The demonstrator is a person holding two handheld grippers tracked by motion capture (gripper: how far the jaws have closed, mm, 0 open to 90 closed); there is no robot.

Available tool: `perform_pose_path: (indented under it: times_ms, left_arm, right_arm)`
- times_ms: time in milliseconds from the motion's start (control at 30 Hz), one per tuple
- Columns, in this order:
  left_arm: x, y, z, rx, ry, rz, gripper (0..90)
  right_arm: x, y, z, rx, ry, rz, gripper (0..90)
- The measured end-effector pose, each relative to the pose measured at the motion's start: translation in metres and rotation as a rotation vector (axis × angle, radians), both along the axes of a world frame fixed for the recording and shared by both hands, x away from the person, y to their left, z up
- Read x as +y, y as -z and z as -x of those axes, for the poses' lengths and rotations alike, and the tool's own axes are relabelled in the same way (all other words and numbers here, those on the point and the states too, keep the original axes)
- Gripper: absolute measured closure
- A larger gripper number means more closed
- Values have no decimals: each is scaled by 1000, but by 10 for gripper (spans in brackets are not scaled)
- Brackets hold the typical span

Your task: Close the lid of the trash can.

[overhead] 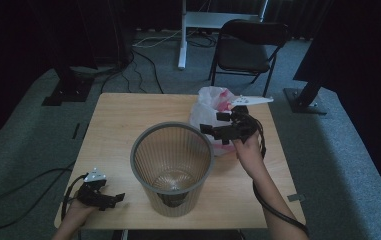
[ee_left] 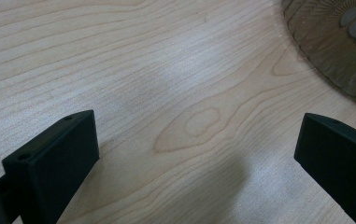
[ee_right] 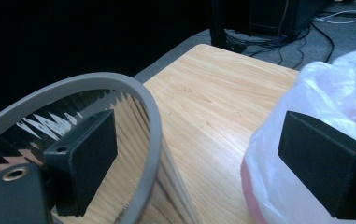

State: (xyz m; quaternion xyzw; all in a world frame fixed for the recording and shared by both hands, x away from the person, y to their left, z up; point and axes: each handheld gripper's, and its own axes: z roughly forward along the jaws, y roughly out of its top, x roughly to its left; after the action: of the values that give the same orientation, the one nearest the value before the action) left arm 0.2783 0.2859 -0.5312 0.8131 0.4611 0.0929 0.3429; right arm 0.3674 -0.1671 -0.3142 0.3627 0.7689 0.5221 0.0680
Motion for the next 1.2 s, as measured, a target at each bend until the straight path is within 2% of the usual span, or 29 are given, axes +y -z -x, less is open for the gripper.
perform_pose_path:
  times_ms: [467, 667, 833, 1200]
  left_arm:
    - [0, 0, 0, 0, 0, -1, 0]
    - [0, 0, 1, 1, 0, 0, 0]
    - [0, 0, 1, 1, 0, 1, 0]
    - [0, 0, 1, 2, 1, 2, 0]
  right_arm:
    - [-24, 5, 14, -57, 108, -12, 113]
    - [-37, 10, 20, -66, 147, -28, 113]
    - [-50, 18, 24, -60, 177, -44, 113]
    - [-76, 41, 37, -62, 262, -41, 113]
